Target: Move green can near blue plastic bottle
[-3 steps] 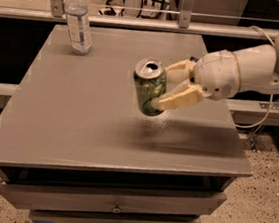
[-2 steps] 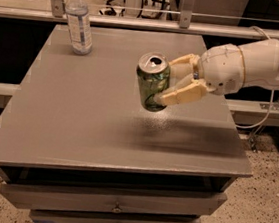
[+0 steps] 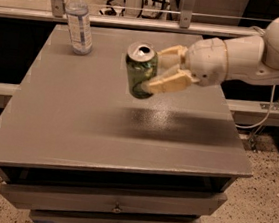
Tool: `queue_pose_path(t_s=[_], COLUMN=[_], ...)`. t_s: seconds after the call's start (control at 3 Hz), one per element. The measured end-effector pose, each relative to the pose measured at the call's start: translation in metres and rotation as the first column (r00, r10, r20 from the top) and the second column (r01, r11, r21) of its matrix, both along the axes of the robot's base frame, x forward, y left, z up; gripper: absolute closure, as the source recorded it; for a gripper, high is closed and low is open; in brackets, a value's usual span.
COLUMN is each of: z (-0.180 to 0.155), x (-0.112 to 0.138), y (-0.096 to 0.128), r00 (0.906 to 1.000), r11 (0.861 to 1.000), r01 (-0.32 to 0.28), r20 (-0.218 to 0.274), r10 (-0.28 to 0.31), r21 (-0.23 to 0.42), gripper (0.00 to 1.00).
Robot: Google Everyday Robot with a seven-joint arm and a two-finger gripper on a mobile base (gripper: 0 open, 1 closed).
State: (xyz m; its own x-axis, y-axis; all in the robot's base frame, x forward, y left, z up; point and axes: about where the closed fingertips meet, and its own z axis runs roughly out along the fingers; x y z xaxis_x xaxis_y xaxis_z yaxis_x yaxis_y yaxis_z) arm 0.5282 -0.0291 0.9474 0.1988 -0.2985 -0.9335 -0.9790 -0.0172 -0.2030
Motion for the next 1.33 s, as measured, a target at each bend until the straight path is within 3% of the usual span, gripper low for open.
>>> queue_pose_path(t_s=[0.33,0.67,1.0,1.33], z=[0.013,0.032,0.032,0.009], x=[0.050,0.105,0.153,0.191], y=[0.028,0.049,0.058,0.056], r00=[0.9980,0.9926,0.9892,0.9853], r11=[0.996,0.992,0.991,0.986], r01=[0.031,0.054,0.097,0.160], r20=[0.052,0.102,0.101,0.051], r10=[-0.035,-0.066,-0.106,-0.163], r21=[0.082,0.116,0.095,0.055], gripper=[1.00,1.00,1.00,1.00])
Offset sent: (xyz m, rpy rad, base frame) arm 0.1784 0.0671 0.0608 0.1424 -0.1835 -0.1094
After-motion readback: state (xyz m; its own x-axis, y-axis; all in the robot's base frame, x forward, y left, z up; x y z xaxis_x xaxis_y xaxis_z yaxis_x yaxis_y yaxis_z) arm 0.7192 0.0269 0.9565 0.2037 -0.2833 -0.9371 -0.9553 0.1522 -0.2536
